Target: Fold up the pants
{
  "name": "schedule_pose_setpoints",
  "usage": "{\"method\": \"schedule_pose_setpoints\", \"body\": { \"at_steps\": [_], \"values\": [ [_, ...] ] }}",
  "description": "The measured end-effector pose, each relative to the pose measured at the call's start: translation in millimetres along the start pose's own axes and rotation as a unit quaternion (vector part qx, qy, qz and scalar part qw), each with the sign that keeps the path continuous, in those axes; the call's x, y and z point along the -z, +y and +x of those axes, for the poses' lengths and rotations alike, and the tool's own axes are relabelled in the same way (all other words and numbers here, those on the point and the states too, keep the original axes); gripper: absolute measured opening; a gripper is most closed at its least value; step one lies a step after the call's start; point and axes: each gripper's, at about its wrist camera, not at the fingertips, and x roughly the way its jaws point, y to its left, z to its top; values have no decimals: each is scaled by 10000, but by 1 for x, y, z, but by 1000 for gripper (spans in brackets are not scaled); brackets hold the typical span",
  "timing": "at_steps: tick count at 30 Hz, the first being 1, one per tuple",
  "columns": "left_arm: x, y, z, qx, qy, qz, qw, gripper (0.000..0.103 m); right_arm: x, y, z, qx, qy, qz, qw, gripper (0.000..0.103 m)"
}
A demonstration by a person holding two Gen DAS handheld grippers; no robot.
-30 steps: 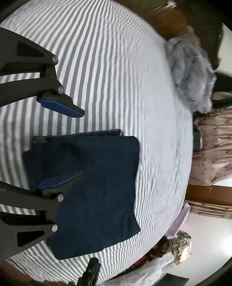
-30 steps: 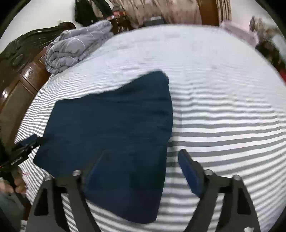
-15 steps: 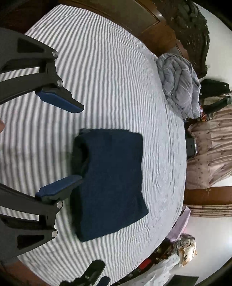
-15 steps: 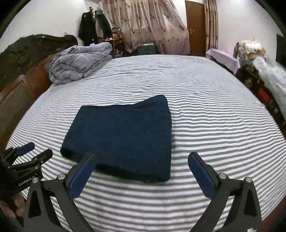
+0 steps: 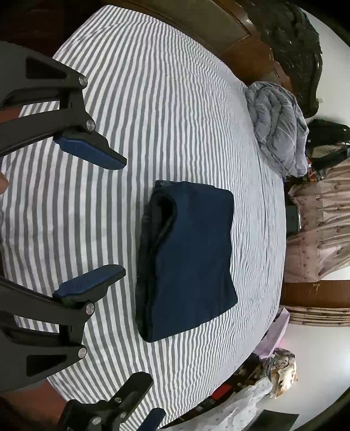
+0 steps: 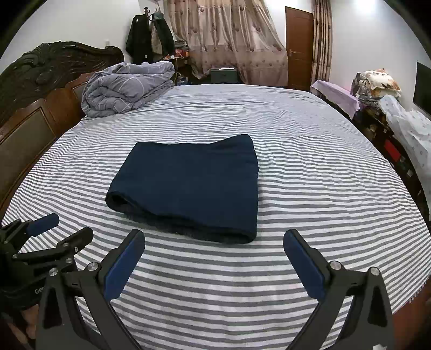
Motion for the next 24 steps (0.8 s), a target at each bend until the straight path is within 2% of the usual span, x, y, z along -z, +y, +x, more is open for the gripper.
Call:
{"method": "schedule_pose_setpoints", "body": {
  "at_steps": [12, 24],
  "values": [
    [14, -1, -9, -96, 46, -145, 9998, 73, 19, 12, -11, 236, 76, -155, 9996, 102],
    [19, -6, -15, -178, 48, -82, 9998, 73, 26, 16, -8, 174, 221, -122, 9995, 102]
  ]
}}
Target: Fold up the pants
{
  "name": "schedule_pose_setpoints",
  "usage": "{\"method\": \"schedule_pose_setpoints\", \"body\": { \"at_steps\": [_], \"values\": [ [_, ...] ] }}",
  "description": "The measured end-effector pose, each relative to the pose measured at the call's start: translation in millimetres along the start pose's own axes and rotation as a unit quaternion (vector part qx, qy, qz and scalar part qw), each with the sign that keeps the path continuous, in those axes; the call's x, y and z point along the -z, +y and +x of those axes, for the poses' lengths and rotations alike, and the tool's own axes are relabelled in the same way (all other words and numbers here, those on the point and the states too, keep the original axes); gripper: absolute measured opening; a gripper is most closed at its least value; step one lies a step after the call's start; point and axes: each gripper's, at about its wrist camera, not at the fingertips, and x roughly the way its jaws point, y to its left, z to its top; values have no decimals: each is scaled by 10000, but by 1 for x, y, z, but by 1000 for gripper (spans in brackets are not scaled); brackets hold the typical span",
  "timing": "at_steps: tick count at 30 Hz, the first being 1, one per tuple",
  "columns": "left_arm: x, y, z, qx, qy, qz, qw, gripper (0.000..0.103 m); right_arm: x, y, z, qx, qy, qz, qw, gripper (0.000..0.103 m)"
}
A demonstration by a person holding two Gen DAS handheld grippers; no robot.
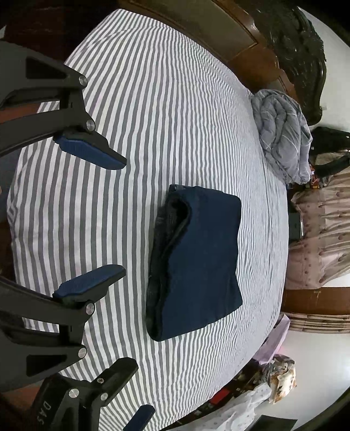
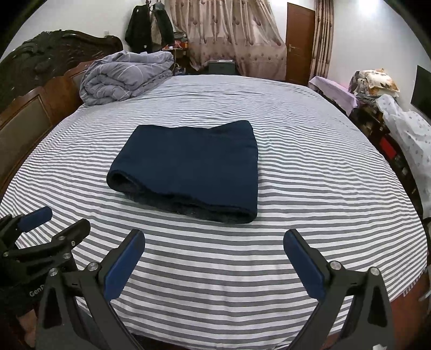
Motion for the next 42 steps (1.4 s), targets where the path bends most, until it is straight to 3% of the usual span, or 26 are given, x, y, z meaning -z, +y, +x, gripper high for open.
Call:
{"method": "schedule_pose_setpoints", "body": {
  "at_steps": [42],
  "values": [
    [4, 10, 8, -9, 74, -136, 9999, 73, 2, -3, 14, -44, 149, -29, 9999, 102]
  ]
}}
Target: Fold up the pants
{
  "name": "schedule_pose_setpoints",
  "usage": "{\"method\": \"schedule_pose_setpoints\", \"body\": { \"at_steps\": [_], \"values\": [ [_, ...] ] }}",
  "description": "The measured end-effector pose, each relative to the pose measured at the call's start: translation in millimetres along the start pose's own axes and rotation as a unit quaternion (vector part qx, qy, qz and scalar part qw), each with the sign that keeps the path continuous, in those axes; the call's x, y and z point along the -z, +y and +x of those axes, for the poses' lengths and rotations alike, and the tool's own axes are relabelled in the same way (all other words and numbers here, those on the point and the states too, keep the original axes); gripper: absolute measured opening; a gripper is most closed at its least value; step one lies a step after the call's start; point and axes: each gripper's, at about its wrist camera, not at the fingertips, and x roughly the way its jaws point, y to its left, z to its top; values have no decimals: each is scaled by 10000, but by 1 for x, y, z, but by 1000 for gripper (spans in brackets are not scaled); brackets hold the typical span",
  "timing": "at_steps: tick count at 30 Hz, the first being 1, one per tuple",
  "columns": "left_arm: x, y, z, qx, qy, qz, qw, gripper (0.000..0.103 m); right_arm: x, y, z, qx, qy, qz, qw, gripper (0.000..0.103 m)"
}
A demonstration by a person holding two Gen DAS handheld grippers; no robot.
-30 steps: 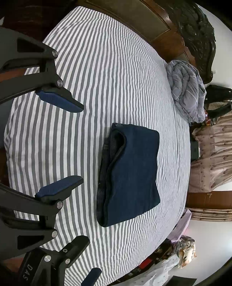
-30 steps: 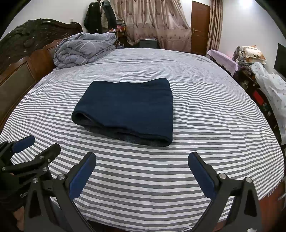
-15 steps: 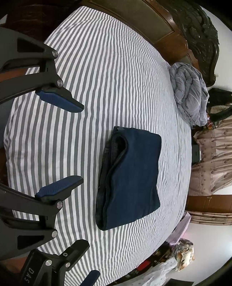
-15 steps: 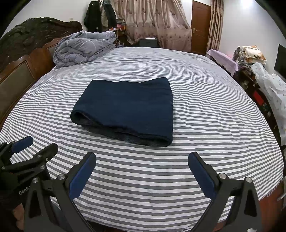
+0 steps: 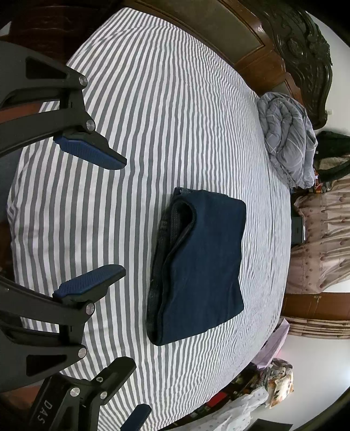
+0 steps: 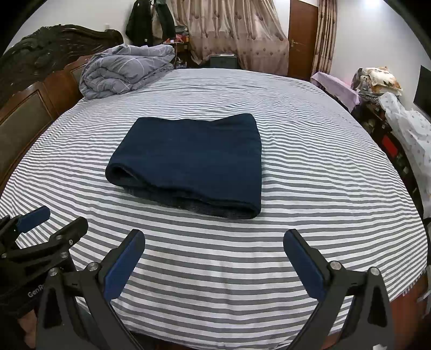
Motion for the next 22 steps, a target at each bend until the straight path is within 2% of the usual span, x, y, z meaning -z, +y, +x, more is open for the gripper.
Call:
{"method": "schedule_pose_setpoints", "body": {
  "at_steps": [22],
  "values": [
    [3, -2, 1, 11, -17, 21, 10000, 73, -2, -2, 2, -24, 2, 11, 10000, 102]
  ]
}}
